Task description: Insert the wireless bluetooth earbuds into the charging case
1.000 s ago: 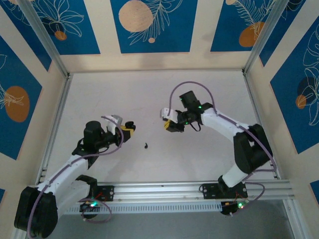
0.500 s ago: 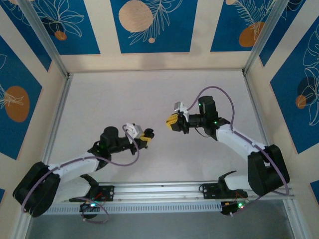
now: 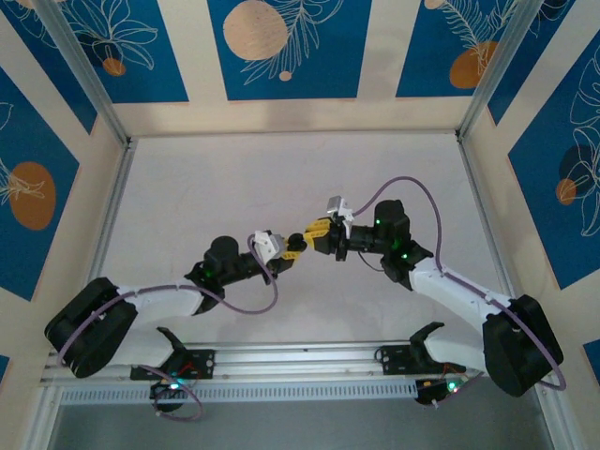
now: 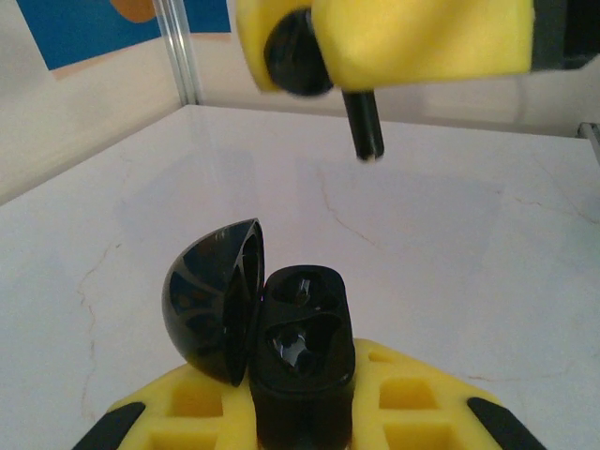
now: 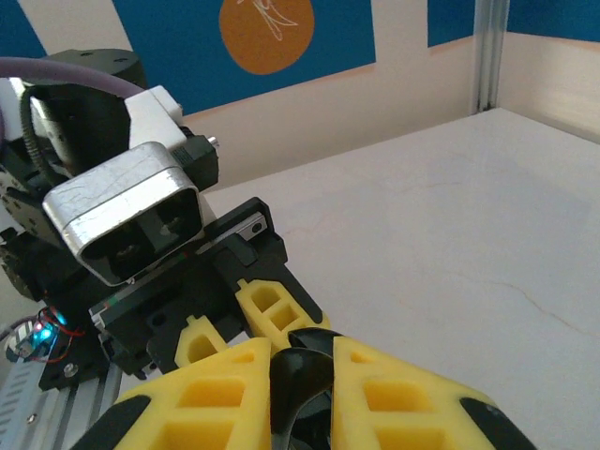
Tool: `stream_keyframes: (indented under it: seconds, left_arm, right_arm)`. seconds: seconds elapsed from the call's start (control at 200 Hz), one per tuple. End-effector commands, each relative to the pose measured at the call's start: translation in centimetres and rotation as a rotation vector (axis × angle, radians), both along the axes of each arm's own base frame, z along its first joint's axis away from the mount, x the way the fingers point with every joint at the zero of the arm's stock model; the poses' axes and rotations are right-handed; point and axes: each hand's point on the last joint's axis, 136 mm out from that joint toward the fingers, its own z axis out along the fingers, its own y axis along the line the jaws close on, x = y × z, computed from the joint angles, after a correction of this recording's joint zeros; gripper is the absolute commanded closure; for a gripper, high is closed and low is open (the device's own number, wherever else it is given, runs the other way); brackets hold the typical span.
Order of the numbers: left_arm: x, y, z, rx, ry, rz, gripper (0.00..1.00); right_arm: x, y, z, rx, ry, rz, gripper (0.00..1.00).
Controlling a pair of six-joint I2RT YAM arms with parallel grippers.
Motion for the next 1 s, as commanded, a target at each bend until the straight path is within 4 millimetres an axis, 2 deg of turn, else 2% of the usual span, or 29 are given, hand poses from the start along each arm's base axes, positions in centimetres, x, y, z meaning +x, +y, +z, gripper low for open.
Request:
stream_keyframes:
  seconds: [0.0,0.25,0.995]
  left_arm:
    - [0.5,-0.8,2.9,-0.058,-0.107,0.010,0.83]
    - [0.3,-1.2,3.3,-0.063,-0.120,0.006,0.83]
    - [0.4,-1.0,4.5,-0.107,-0.141,0.030,0.83]
  right_arm:
    - [0.6,0.0,0.7,0.044,0.013,-0.082,0.82]
    - [0.8,0.0,-0.3,0.049,0.033,-0.137,0.82]
    - [1.4,0.8,-1.3,0.049,0.071,-0.162,0.82]
